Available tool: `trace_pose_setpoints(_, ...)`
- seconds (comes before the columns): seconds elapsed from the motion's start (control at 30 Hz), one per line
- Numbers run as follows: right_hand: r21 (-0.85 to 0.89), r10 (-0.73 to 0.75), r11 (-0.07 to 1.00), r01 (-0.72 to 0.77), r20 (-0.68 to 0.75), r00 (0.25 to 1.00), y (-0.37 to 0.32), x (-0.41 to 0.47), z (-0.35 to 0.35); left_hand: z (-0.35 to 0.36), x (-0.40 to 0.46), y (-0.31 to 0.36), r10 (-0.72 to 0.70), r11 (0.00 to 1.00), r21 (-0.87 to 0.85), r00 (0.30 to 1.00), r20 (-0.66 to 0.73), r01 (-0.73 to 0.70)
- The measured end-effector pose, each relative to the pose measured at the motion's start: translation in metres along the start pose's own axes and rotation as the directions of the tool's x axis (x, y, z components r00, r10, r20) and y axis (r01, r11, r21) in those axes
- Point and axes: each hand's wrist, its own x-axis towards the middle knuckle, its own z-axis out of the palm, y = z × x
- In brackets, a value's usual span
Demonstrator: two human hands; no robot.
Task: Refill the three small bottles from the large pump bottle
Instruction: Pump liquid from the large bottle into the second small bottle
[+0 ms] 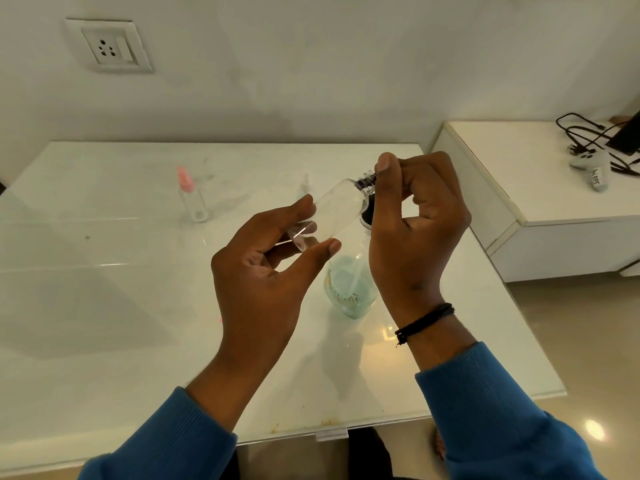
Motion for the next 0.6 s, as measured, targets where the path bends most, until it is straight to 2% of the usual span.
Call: trace_pose_setpoints(0.6, -0.007, -0.016, 1.000, 0.015, -0.007, 1.000, 0.0007, 0.0025, -0.0009, 0.0009, 0.0003, -0.0009, -0.019, 1.000, -0.020, 1.000, 0.001, 0.019)
